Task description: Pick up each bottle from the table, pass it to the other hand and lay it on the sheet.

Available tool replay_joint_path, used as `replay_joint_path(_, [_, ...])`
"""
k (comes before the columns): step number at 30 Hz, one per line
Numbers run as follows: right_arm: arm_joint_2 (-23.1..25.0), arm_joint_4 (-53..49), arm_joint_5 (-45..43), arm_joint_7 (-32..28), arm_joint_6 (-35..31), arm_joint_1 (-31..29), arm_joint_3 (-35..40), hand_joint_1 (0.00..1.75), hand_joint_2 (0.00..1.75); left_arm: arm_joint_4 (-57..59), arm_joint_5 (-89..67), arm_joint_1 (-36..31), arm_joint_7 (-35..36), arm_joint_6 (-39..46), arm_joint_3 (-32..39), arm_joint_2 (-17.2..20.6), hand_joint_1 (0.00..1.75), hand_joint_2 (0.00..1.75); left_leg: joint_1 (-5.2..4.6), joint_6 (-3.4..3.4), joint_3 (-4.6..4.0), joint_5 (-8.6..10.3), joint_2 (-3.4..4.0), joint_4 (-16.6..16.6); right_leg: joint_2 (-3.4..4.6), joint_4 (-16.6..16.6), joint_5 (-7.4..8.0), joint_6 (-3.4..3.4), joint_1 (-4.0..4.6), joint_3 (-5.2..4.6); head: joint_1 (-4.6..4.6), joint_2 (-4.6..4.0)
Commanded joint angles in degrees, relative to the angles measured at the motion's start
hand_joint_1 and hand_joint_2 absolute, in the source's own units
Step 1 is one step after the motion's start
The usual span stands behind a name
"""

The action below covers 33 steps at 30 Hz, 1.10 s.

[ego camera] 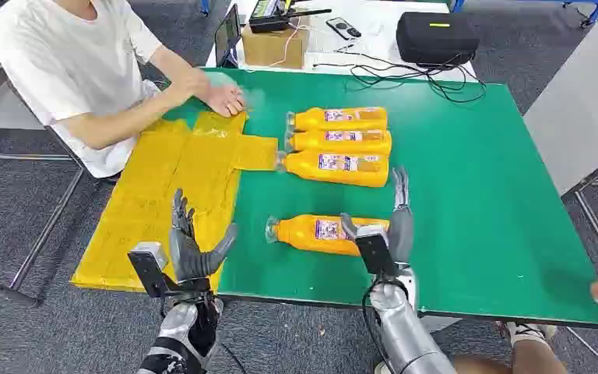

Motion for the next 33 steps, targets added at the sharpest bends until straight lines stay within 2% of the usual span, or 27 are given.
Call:
replay_joint_path(1, [-0.6,-12.7,0.8,-0.2,-0.9,3.8,-2.5,0.0,1.75,1.3,-0.3,-1.2,0.3,1.1,-0.8,0.7,0.0,1.75,0.01,-0.04,0.13,-0.09,-0.07,0.0,-0.11,0.0,-0.13,-0.1,0.03,0.16,0.0,0.0])
replay_joint_path(2, [-0.7,-13.1,3.5,-0.2,-0.9,4.2,-3.0,0.0,1.75,1.3,-0.1,-1.2,0.3,1.1,-0.8,0.7,0.0,1.75,0.01,-0.04,0.17,-0.12,-0.05,0.0,-0.08,0.0,-0.15,-0.12,0.03,0.2,-0.02,0.0])
replay_joint_path(3, [-1.8,-12.9,-5.0,-0.2,1.1,4.6,1.9,0.0,1.75,0.2,0.1,-0.6,0.3,1.8,0.1,0.6,0.0,1.75,0.01,-0.04,0.19,-0.11,0.04,0.0,0.0,0.0,-0.11,-0.11,0.03,0.19,0.0,0.0])
replay_joint_path(4, [-2.1,-11.5,-6.7,-0.2,3.1,4.4,2.9,0.0,1.75,-0.5,0.2,-0.3,0.3,2.1,0.6,0.5,0.0,1.75,0.02,-0.04,0.23,-0.12,0.04,0.0,0.0,0.0,-0.11,-0.11,0.04,0.24,0.0,0.0])
replay_joint_path(8, [-2.2,-9.0,-6.1,-0.2,4.7,3.9,4.4,0.0,1.75,-1.4,0.3,0.3,0.3,2.1,1.1,0.7,0.0,1.75,0.04,-0.04,0.22,-0.09,0.05,0.0,0.02,-0.1,-0.07,-0.1,0.05,0.24,-0.02,0.0])
replay_joint_path(11, [-3.6,-8.9,1.7,-0.2,4.4,5.2,9.1,0.0,1.75,-3.6,0.7,1.5,0.3,1.4,3.4,0.7,0.0,1.75,0.03,-0.03,0.17,-0.09,0.14,0.0,0.1,0.0,-0.04,-0.09,0.04,0.15,-0.02,0.0])
replay_joint_path(12, [-4.1,-9.0,3.2,0.6,7.6,5.9,9.7,0.0,1.75,-4.1,0.8,1.7,0.3,1.2,4.4,0.5,0.0,1.75,0.05,-0.05,0.28,-0.14,0.18,0.0,0.12,-0.1,-0.08,-0.13,0.07,0.26,-0.02,0.0])
replay_joint_path(18, [-4.1,-9.0,3.2,0.6,7.6,5.9,9.7,0.0,1.75,-4.1,0.8,1.7,0.3,1.2,4.4,0.5,0.0,1.75,0.06,-0.05,0.37,-0.18,0.1,0.0,0.04,0.0,-0.15,-0.15,0.08,0.37,-0.02,0.0])
replay_joint_path(20, [-4.1,-9.0,3.2,0.6,7.6,5.9,9.7,0.0,1.75,-4.1,0.8,1.7,0.3,1.2,4.4,0.5,0.0,1.75,0.03,-0.02,0.15,-0.08,0.06,0.0,0.04,0.0,-0.05,-0.08,0.04,0.16,0.0,0.0])
replay_joint_path(21, [-4.7,-8.7,5.6,1.9,9.7,6.2,10.0,0.0,1.75,-4.7,0.7,1.9,0.3,1.1,5.4,0.3,0.0,1.75,0.03,-0.02,0.18,-0.09,0.09,0.0,0.07,0.0,-0.05,-0.08,0.04,0.18,0.0,0.0])
replay_joint_path(24, [-7.2,-7.0,16.9,8.0,9.4,6.7,11.7,0.0,1.75,-6.2,0.6,2.4,0.3,0.6,7.6,0.0,0.0,1.75,0.04,-0.02,0.2,-0.07,0.03,0.0,0.0,-0.1,-0.05,-0.08,0.05,0.23,0.0,0.0])
replay_joint_path(27, [-9.6,-5.0,24.7,12.0,9.3,6.3,12.8,0.0,1.75,-6.9,0.6,2.8,0.3,0.0,9.0,-0.1,0.0,1.75,0.05,-0.03,0.31,-0.12,0.03,-0.1,-0.02,-0.1,-0.09,-0.11,0.07,0.35,0.0,0.0])
replay_joint_path(29, [-11.2,-5.7,32.8,14.8,7.5,6.2,14.6,0.0,1.75,-7.2,0.5,3.1,0.3,-0.4,9.9,-0.3,0.0,1.75,0.04,-0.02,0.29,-0.11,0.01,-0.1,-0.03,-0.1,-0.09,-0.1,0.05,0.32,0.0,0.0])
replay_joint_path(30, [-12.1,-8.2,37.2,17.8,9.6,6.4,15.4,0.0,1.75,-7.6,0.1,3.2,0.3,-0.3,10.8,-0.4,0.0,1.75,0.03,-0.02,0.19,-0.08,0.04,0.0,0.02,-0.1,-0.05,-0.07,0.04,0.21,-0.02,0.0])
replay_joint_path(31, [-12.5,-9.3,40.3,20.3,10.0,6.2,15.9,0.0,1.75,-7.7,0.0,3.2,0.3,-0.3,11.0,-0.3,0.0,1.75,0.05,-0.04,0.47,-0.21,0.11,0.0,0.05,-0.1,-0.16,-0.15,0.08,0.48,-0.02,0.0])
replay_joint_path(32, [-12.8,-9.6,42.4,21.8,9.5,6.0,16.1,0.0,1.75,-7.7,-0.1,3.1,0.3,-0.2,11.2,-0.4,0.0,1.75,0.01,-0.01,0.14,-0.07,0.03,0.0,0.01,0.0,-0.05,-0.06,0.02,0.17,0.02,0.0])
replay_joint_path(33, [-12.8,-9.6,42.4,21.8,9.5,6.0,16.1,0.0,1.75,-7.7,-0.1,3.1,0.3,-0.2,11.2,-0.4,0.0,1.75,0.03,-0.02,0.22,-0.12,0.06,0.0,0.03,0.0,-0.09,-0.09,0.05,0.25,0.0,0.0])
